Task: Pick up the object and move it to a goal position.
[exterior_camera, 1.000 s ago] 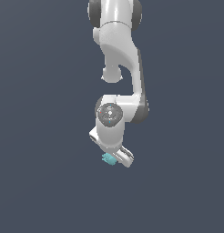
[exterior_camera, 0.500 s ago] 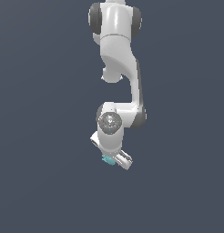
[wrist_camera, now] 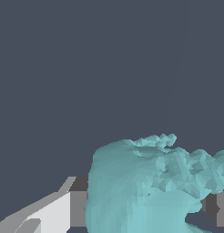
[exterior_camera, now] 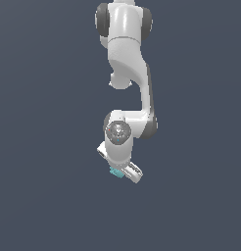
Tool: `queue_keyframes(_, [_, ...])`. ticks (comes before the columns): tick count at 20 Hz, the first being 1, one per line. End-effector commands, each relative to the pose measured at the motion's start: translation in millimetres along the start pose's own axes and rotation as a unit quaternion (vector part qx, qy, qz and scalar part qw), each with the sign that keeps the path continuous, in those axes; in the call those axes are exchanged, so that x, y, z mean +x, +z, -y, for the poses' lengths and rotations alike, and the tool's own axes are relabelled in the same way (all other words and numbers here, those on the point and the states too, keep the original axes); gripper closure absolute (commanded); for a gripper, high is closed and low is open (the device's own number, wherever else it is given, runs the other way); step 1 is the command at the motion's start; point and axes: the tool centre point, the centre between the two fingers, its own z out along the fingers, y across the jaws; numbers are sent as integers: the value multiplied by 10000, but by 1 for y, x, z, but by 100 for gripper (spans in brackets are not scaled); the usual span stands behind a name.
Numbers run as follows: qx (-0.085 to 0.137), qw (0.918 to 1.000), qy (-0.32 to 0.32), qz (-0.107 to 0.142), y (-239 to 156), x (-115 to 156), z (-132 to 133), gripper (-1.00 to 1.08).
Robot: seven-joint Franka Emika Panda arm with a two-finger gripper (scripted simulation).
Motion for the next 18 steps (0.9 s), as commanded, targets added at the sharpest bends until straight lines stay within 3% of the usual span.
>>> queue_keyframes(1, [1,10000,0,-1,0,0,0,108])
queue_keyframes(10, [1,10000,0,-1,-22,5,-6,108])
queue_keyframes(18, [2,10000,1,1,-89,19,-26,108])
